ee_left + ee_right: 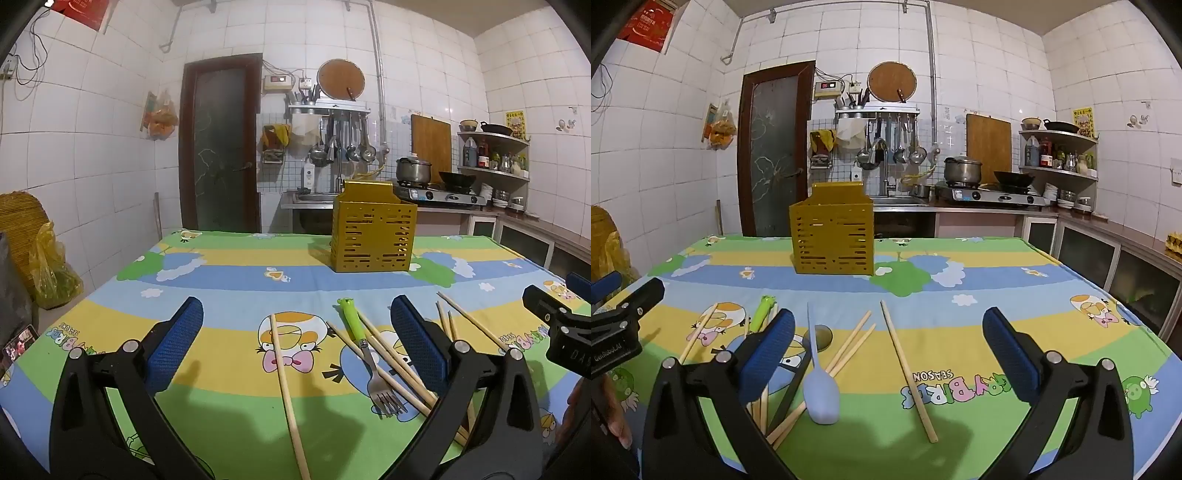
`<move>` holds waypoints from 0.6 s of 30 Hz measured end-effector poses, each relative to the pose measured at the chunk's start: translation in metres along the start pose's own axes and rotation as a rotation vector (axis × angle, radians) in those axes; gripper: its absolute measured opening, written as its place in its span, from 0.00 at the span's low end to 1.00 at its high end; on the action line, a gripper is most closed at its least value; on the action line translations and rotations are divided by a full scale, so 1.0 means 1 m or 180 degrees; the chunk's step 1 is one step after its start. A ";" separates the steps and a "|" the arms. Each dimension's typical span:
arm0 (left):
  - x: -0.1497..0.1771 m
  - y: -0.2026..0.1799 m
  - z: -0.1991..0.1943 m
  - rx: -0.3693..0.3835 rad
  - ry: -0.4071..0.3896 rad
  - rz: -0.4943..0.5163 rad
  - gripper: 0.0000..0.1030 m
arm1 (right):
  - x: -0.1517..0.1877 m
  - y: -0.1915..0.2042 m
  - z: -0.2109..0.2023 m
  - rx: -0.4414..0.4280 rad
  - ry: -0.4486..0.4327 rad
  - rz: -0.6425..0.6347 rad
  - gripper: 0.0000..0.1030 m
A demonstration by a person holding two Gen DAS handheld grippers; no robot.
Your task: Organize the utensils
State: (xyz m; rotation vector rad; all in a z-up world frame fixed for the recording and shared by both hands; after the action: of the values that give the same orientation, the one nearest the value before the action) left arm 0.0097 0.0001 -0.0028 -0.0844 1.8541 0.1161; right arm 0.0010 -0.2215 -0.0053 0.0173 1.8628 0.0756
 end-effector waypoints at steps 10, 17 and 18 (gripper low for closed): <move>0.000 -0.001 0.000 -0.0003 -0.0020 0.0025 0.95 | -0.001 -0.002 -0.002 0.0020 -0.0003 -0.0006 0.97; 0.000 -0.001 0.000 -0.0005 -0.0023 0.0030 0.95 | 0.000 -0.002 -0.008 0.0026 -0.0011 -0.0015 0.97; 0.000 -0.001 0.000 -0.0005 -0.0021 0.0029 0.95 | 0.001 0.001 -0.004 0.0031 -0.0014 -0.0018 0.97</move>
State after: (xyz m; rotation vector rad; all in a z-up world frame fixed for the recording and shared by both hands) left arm 0.0096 -0.0006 -0.0029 -0.0764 1.8480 0.1240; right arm -0.0036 -0.2206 -0.0053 0.0187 1.8586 0.0626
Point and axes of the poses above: each gripper's, at about its wrist camera, not at the fingertips, and z roughly the way its jaws point, y to its left, x to its underside, the point moved 1 cm from there along z, roughly the way its jaws point, and after that the axes turned 7 degrees about -x, right-handed, at the moved point
